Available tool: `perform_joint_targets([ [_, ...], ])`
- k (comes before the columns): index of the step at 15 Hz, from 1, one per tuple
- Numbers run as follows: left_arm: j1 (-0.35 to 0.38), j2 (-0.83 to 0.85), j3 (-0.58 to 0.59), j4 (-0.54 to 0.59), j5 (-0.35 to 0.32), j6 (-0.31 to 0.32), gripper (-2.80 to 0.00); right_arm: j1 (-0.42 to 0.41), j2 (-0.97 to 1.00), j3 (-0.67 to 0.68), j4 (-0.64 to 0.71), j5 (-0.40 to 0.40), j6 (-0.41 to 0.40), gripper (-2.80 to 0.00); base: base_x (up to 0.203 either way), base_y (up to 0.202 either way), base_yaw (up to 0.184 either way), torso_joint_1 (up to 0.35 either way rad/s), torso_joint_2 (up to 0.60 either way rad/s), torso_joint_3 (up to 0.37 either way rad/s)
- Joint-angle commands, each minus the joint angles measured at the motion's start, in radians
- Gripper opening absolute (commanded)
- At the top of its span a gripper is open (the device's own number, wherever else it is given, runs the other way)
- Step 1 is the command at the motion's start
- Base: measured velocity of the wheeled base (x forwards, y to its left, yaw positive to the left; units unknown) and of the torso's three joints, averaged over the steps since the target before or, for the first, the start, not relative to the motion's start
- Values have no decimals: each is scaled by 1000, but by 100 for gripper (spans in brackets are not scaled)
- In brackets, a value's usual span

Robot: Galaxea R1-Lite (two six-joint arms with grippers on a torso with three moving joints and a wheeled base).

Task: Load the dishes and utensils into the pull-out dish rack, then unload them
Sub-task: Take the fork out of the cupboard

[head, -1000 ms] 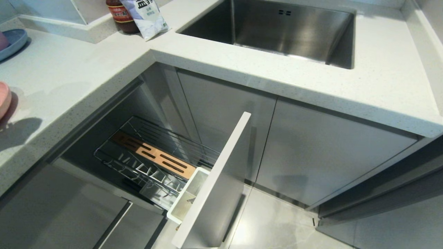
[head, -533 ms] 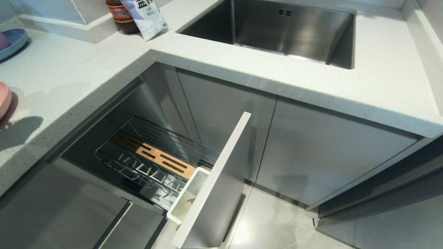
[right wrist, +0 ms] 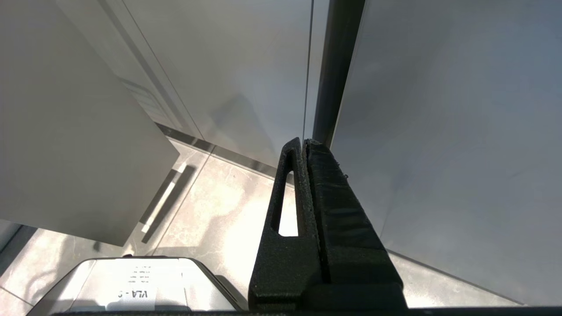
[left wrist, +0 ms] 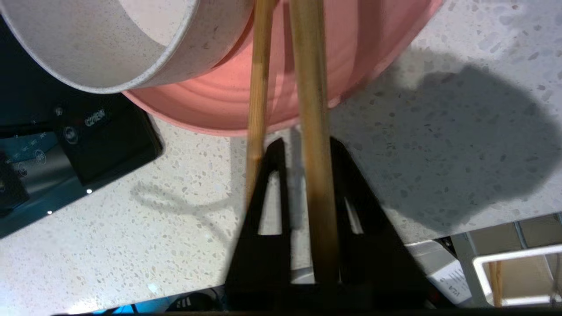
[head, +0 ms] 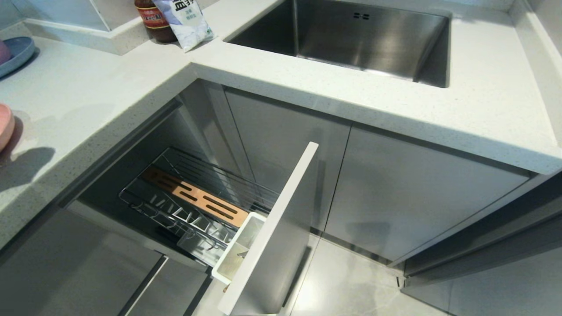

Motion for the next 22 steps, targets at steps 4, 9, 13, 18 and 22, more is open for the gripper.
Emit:
perform_joint_targets([
  [4,1,-4,-2,0,3,-4,0,0,-2,2,0,0,0,-280,0,0,0,0,0,0],
  [9,-2,-22,-4,-13,3,-7,0,0,-2,2,0,0,0,-280,0,0,0,0,0,0],
  [13,-10,-76,-4,-38,2,-8,0,0,-2,2,0,0,0,-280,0,0,0,0,0,0],
  [18,-43,-182,8,-56,2,-6,-280,0,-2,1,0,0,1,-280,0,0,0,0,0,0],
  [22,-64,-255,20,-114,2,-7,-280,0,-2,2,0,0,0,-280,0,0,0,0,0,0],
])
